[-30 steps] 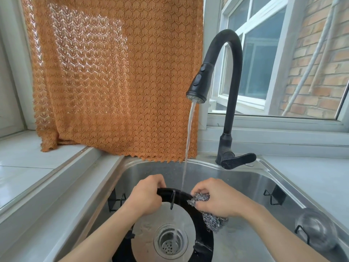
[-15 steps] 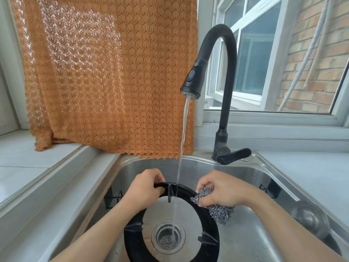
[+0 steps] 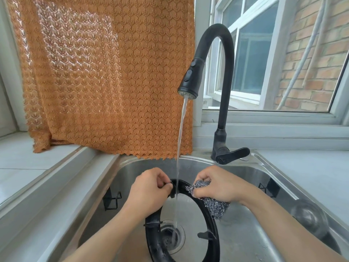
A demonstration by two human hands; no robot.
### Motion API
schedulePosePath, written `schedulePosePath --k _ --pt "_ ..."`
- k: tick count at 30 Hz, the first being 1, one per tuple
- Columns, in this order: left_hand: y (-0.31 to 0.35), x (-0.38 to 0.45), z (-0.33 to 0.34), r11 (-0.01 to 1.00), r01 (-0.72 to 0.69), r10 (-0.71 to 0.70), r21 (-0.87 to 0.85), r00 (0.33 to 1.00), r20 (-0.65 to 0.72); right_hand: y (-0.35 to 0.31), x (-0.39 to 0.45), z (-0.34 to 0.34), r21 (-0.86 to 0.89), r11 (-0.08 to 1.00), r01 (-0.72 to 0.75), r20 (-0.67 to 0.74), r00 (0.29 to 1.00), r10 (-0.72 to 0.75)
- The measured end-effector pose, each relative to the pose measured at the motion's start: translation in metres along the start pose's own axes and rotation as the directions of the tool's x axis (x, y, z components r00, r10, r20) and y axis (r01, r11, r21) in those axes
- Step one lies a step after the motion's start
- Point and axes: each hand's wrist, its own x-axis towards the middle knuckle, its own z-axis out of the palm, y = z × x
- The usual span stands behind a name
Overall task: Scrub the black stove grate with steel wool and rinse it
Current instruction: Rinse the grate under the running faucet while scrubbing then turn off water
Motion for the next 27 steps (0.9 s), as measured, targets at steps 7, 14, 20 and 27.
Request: schedulePosePath --k 7,14,20,27 --pt "0.024 -0.028 0.016 0.964 0.164 -0.003 -0.210 0.794 0.608 -0.006 0.004 0.006 0.140 0.984 -0.111 -0.065 0.991 0.121" --pt "0.013 -0.025 0.039 0.948 0.172 0.058 -0.267 0.733 0.678 -0.014 0.011 0.021 0.291 0.949 -0.122 -0.165 0.971 0.176" --pt "0.004 -0.013 0.021 0.805 0.364 0.020 -0.469 0.773 0.634 -0.007 0.010 0.007 0.457 0.882 -0.112 -0.190 0.957 0.220" --pt "0.009 -0.011 0.008 0.649 0.480 0.020 -0.590 0.765 0.644 0.010 0.021 0.003 0.930 0.298 -0.216 0.053 0.880 0.472"
